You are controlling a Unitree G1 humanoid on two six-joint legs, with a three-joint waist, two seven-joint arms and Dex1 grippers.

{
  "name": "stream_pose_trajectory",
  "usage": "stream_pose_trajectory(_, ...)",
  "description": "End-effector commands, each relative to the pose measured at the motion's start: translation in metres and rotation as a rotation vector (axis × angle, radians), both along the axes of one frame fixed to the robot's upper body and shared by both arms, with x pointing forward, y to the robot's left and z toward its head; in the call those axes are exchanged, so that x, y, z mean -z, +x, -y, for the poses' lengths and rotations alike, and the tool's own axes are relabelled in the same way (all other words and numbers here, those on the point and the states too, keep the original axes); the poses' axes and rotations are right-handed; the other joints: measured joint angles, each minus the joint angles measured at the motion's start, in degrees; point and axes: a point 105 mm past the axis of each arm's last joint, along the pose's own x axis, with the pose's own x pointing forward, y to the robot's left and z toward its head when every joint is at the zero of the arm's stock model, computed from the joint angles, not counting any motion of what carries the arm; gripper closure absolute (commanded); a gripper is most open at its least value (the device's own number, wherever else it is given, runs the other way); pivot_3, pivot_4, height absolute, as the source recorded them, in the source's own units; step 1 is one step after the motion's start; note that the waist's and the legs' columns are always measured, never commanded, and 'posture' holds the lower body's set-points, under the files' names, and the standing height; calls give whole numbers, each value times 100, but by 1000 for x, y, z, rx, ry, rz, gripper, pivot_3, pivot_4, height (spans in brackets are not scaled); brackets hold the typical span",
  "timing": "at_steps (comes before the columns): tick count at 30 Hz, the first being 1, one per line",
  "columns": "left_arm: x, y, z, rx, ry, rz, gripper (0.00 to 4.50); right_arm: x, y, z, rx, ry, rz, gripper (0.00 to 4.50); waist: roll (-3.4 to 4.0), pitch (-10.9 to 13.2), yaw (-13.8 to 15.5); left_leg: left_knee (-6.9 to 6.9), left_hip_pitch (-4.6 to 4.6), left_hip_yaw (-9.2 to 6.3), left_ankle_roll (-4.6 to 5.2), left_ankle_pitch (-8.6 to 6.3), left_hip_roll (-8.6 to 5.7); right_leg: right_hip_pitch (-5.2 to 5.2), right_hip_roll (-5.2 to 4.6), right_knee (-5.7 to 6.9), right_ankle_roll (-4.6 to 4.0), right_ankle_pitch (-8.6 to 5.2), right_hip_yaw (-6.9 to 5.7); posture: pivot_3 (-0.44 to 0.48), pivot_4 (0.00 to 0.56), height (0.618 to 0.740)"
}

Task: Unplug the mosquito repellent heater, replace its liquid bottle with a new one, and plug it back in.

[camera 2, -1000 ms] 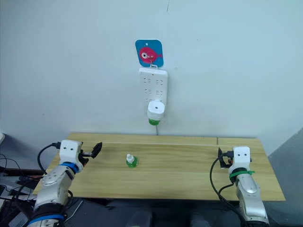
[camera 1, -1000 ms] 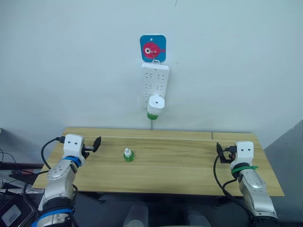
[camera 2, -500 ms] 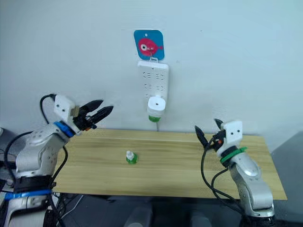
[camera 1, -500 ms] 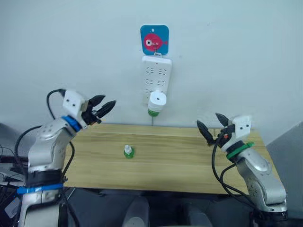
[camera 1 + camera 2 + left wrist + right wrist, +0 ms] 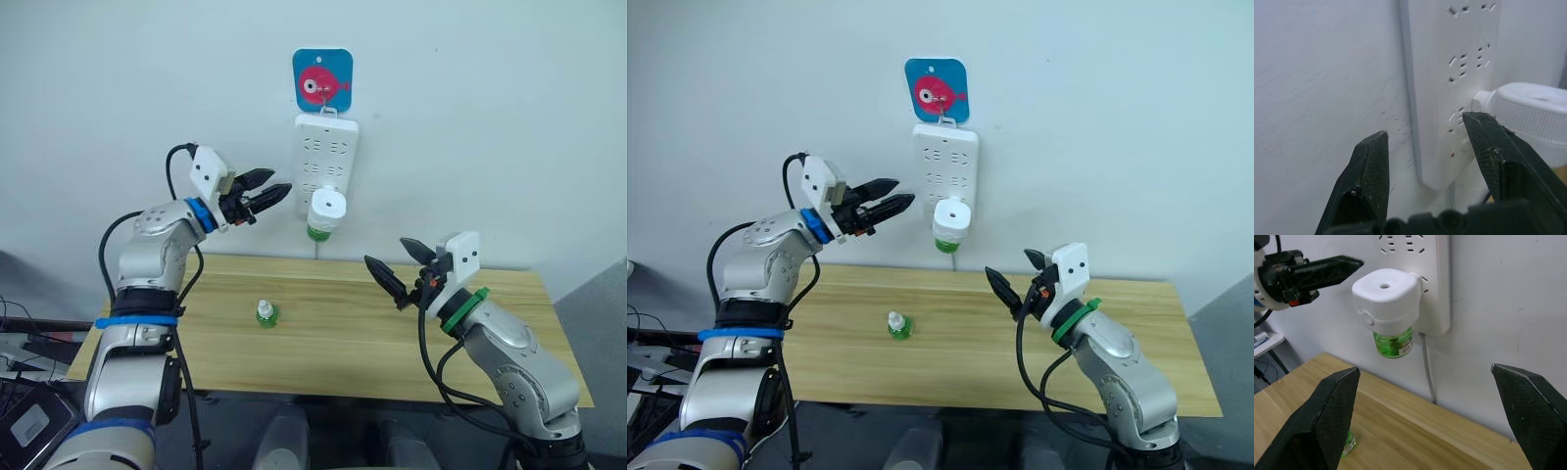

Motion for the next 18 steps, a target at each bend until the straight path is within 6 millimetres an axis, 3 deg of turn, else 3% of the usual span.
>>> stream_pose_trajectory(1,-14,6,8,39,15,53,1791,-18,-5,2,0,5,65,0,0,2,-3,0,0,-1,0,0,0,1,0,1,0,0,-1,346,158,740)
stream_pose_trajectory(7,-14,16,25,106,27,38,1791,-19,-7,5,21,4,57,0,-4,26,-18,1,-5,-12,0,0,0,1,2,0,-3,1,-10,327,166,740)
stream_pose_trajectory(18,-12,5,49,315,65,-13,1791,-19,-12,8,42,5,38,0,-14,121,-97,5,-18,-56,1,1,0,6,1,2,-36,7,-53,300,184,740)
